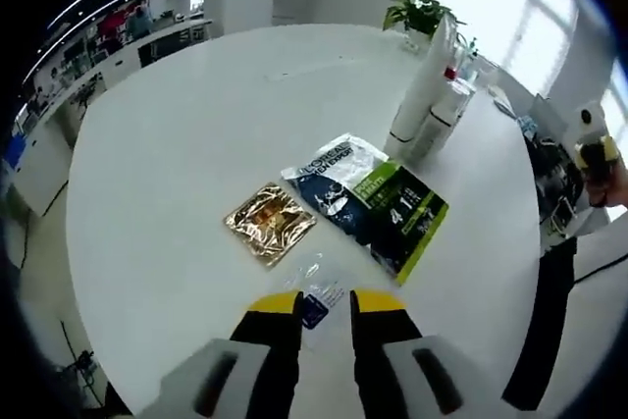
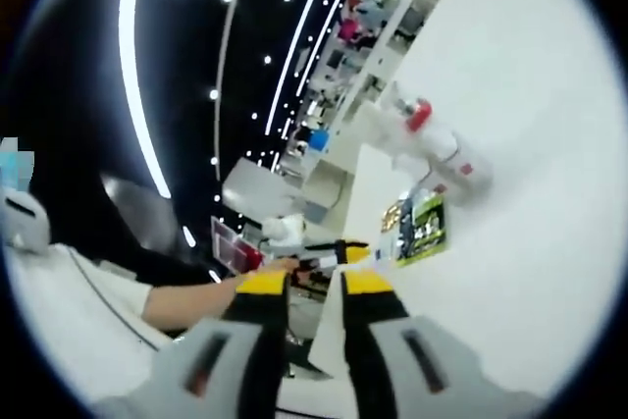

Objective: Arrange the skincare products in the storage area until every visible bottle or jar stands upright without overlapping.

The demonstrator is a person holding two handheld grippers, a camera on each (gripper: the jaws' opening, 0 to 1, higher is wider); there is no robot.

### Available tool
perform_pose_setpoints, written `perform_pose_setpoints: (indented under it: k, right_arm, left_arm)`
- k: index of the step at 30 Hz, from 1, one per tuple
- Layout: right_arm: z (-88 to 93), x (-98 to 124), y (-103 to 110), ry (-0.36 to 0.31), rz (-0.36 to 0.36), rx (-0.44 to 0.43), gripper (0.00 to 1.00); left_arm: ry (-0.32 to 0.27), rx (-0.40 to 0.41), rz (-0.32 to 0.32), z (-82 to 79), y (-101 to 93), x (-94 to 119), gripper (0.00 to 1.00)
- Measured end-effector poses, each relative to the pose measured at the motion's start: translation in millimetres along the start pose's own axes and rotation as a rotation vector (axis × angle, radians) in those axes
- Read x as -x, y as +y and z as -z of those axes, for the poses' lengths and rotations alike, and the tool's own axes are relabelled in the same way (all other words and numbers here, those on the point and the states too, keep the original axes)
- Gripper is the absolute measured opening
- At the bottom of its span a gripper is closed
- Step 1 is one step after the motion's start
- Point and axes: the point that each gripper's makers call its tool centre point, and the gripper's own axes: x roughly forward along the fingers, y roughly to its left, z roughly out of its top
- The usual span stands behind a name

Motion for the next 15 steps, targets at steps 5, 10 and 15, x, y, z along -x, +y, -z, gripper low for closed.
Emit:
perform_pose_setpoints:
  k: [5,10,15]
  right_arm:
    - [3.5,2.5,-3.3,-0.005,0.006,-0.015,0.19]
    - [6.1,5.0,-2.1,0.013,0.014,0.003,0.19]
    - [6.9,5.8,-3.2,0.003,0.017,-0.007,0.19]
  left_arm:
    - [-0.012,-0.008,-0.026,-2.9,6.6,2.6,0.2]
    - [0.013,-0.063,-0.041,1.6,6.9,0.3,0.19]
    - [0.008,-0.088,-0.033,-3.2,0.6,-5.8,0.19]
